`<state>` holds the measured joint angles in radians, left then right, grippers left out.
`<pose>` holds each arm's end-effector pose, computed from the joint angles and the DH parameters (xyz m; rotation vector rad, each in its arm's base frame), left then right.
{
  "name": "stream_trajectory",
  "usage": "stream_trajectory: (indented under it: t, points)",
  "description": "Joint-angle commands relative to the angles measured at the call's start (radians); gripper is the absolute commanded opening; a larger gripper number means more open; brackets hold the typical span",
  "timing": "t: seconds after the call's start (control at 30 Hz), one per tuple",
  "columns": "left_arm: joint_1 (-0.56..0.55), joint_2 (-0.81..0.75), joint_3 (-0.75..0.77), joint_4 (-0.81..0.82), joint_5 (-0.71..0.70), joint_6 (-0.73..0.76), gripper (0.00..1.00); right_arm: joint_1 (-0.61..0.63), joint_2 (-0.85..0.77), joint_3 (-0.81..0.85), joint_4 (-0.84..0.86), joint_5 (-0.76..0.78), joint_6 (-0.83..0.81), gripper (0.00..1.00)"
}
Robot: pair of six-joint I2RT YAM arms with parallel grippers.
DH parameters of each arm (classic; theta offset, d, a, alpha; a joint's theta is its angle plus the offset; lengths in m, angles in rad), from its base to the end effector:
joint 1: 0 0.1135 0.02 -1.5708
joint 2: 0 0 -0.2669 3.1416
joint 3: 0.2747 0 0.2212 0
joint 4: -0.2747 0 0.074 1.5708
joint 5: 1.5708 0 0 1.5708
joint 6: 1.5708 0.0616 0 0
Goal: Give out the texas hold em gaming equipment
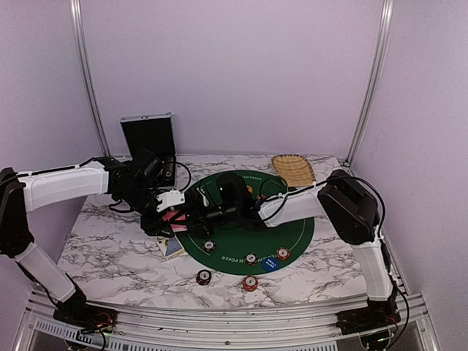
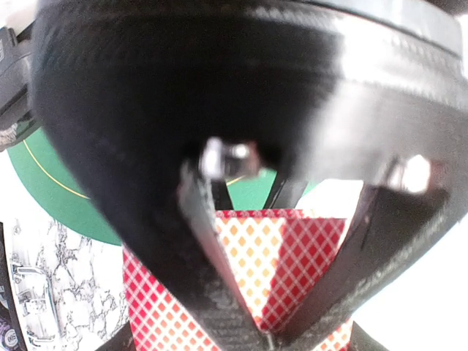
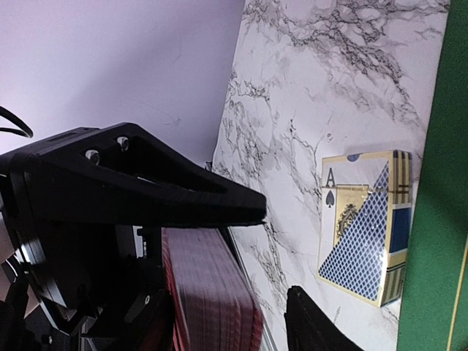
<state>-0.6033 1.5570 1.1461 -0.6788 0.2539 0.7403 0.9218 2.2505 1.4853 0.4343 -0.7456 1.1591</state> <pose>0.2360 -0.1814 0.2319 1.7020 2.0080 -0.2909 0.2663 0.4202 0.1781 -0.3740 2.4157 1.9156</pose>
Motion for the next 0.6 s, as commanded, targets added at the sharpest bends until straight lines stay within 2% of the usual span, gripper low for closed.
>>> stream_trajectory:
  t: [0.0,0.57]
  points:
    - [-0.001,-0.029,0.006,0.009,0.005,-0.006,0.25,-0.009,-0.051,-0.022,0.001,0.013,-0.009,0.5]
    - [-0.002,-0.033,0.001,0.009,0.002,-0.007,0.23,-0.019,-0.104,-0.048,-0.02,0.022,-0.032,0.47]
